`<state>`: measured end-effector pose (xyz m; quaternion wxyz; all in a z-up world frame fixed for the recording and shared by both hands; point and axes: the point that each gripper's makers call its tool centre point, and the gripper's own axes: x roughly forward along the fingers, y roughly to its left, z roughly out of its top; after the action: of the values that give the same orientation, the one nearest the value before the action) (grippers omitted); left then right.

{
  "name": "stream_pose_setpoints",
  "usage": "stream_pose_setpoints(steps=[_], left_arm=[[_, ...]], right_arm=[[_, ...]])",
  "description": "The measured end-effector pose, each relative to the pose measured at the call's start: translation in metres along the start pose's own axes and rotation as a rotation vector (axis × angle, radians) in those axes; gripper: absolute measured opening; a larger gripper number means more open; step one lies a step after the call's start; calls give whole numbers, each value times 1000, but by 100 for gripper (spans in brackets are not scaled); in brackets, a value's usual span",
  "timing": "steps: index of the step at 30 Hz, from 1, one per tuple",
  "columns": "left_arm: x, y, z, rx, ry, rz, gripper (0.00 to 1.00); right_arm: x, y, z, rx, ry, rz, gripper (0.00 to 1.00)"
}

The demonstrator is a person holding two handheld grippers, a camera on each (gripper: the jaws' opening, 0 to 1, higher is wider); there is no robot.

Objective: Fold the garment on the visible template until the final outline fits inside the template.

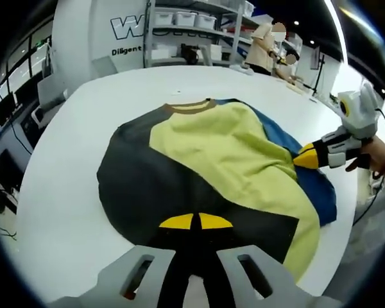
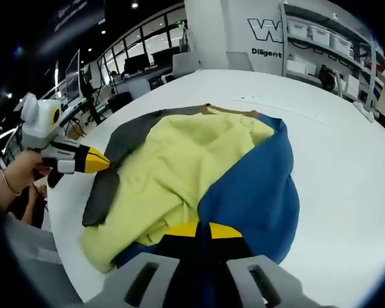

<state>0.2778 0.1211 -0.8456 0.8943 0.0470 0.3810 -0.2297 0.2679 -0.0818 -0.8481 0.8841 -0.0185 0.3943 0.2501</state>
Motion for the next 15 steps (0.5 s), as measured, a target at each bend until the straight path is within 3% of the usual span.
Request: stream_pose_setpoints(steps=[6, 15], left_arm=[[-7, 23, 0, 13, 14, 50, 0], [-12, 50, -2, 8, 28, 98, 0]], right_arm=[[-7, -2, 0, 52, -15, 23, 0], [-12, -1, 3, 24, -26, 24, 0]])
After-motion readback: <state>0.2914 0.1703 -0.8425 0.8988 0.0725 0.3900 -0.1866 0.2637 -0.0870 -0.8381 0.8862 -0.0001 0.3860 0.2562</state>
